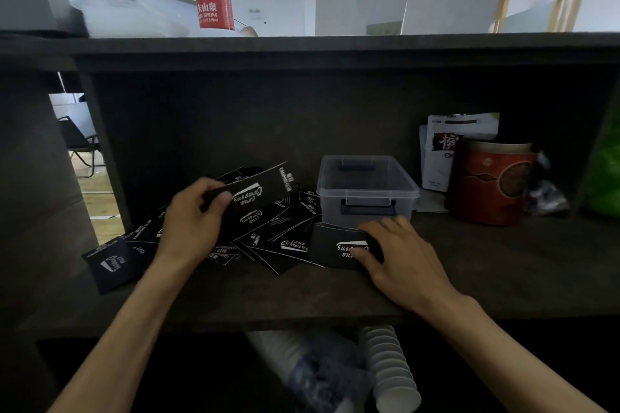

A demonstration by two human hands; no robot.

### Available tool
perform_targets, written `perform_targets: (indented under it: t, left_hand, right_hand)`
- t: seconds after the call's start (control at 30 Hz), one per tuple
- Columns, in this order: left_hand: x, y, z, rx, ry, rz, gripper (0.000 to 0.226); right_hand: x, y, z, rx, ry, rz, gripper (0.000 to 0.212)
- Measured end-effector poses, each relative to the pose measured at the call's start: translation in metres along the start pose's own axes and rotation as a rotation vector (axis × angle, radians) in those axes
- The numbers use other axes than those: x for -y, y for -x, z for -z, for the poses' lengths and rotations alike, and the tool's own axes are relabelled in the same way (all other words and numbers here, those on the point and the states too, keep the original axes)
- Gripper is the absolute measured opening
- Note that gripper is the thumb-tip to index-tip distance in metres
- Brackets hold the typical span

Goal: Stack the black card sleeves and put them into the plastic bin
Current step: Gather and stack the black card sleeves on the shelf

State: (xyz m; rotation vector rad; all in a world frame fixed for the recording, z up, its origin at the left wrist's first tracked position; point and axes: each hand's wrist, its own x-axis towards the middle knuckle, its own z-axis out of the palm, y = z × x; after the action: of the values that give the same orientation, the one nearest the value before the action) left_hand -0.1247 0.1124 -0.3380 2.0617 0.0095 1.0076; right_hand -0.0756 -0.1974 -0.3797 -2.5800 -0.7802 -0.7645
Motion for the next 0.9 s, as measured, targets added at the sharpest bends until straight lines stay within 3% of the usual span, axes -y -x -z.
perform_targets:
  t: [0.07, 0.13, 0.17, 0.23, 0.3, 0.4, 0.53, 0.63, 0.7, 0.8, 0.9]
  left_hand:
    - [-0.012, 0.010, 0.009, 0.214, 0.171, -0.051, 0.019]
    - [-0.023, 0.021, 0.002, 0.480, 0.003, -0.107, 0.014]
    - [-0.025, 0.027, -0.008, 0.534, -0.121, -0.124, 0.013]
    - [-0.031, 0.038, -0.030, 0.446, -0.299, -0.124, 0.011]
    - [-0.040, 0.049, -0.052, 0.331, -0.325, -0.124, 0.023]
    - [-0.051, 0.065, -0.081, 0.321, -0.287, -0.183, 0.040]
    - [-0.053, 0.063, -0.089, 0.276, -0.375, -0.290, 0.037]
    - [-0.037, 0.043, -0.069, 0.104, -0.390, -0.223, 0.027]
    - [-0.018, 0.025, -0.054, -0.010, -0.571, -0.127, 0.026]
    - [0.002, 0.009, -0.043, 0.117, -0.929, 0.081, 0.039]
    - [0.007, 0.005, -0.043, 0.177, -0.951, 0.122, 0.044]
  right_hand:
    - [0.000, 0.000, -0.001, -0.001, 0.005, 0.002, 0.042]
    - [0.000, -0.001, -0.001, -0.008, 0.006, 0.009, 0.039]
    - [0.000, -0.002, -0.001, -0.010, -0.012, 0.008, 0.038]
    - [0.001, -0.001, 0.002, -0.007, -0.080, 0.000, 0.043]
    - [0.003, 0.000, 0.003, -0.005, -0.107, 0.014, 0.047]
    - [0.009, 0.000, 0.005, 0.003, -0.034, 0.051, 0.033]
    - [0.012, -0.004, 0.009, 0.003, 0.057, 0.064, 0.026]
    - [0.012, 0.000, 0.004, 0.001, 0.062, 0.045, 0.026]
    - [0.013, 0.002, 0.001, -0.013, 0.077, 0.053, 0.025]
    - [0.012, 0.002, 0.001, -0.019, 0.078, 0.047, 0.025]
    - [0.011, 0.001, 0.001, -0.009, 0.061, 0.039, 0.026]
